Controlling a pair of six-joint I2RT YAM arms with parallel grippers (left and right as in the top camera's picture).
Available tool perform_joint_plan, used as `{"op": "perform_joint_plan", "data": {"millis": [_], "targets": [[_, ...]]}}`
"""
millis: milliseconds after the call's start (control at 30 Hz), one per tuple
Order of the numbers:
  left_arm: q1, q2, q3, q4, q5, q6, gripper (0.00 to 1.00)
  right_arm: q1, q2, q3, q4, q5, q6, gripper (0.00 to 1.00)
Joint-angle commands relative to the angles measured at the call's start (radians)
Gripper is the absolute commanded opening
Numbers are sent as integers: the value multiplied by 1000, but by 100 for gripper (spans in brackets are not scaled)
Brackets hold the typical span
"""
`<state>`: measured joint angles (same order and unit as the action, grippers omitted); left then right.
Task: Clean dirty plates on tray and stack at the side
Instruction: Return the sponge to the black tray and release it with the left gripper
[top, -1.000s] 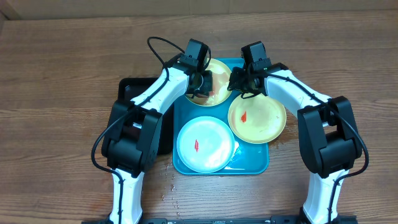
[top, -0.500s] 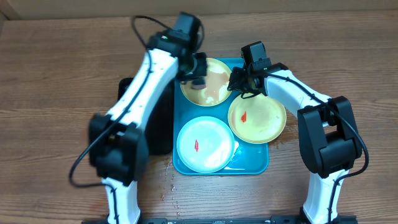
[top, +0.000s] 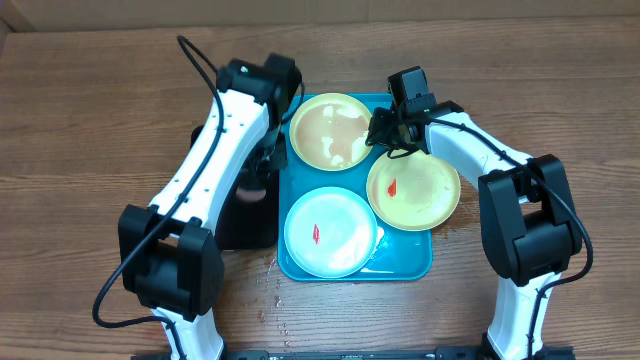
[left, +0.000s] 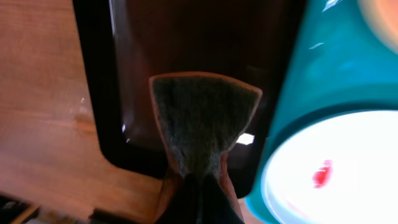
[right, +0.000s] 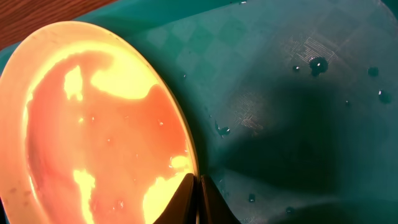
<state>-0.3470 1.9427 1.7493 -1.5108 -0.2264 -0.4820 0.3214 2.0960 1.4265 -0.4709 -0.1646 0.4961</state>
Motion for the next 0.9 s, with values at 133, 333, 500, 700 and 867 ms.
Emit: {"op": "perform_joint_plan", "data": {"millis": [133, 333, 500, 700, 867], "targets": [[-5, -6, -206, 72, -122, -38, 4, 5, 16, -6, -6, 6, -6, 4], [0, -6, -289, 176, -113, 46, 4, 5, 16, -6, -6, 6, -6, 4], [23, -24, -289, 178, -109, 49, 4, 5, 16, -6, -6, 6, -6, 4], [104, -72, -290, 228, 42, 138, 4, 5, 16, -6, -7, 6, -6, 4], [194, -111, -309, 283, 220, 222, 4, 5, 16, -6, -9, 6, -6, 4]]}}
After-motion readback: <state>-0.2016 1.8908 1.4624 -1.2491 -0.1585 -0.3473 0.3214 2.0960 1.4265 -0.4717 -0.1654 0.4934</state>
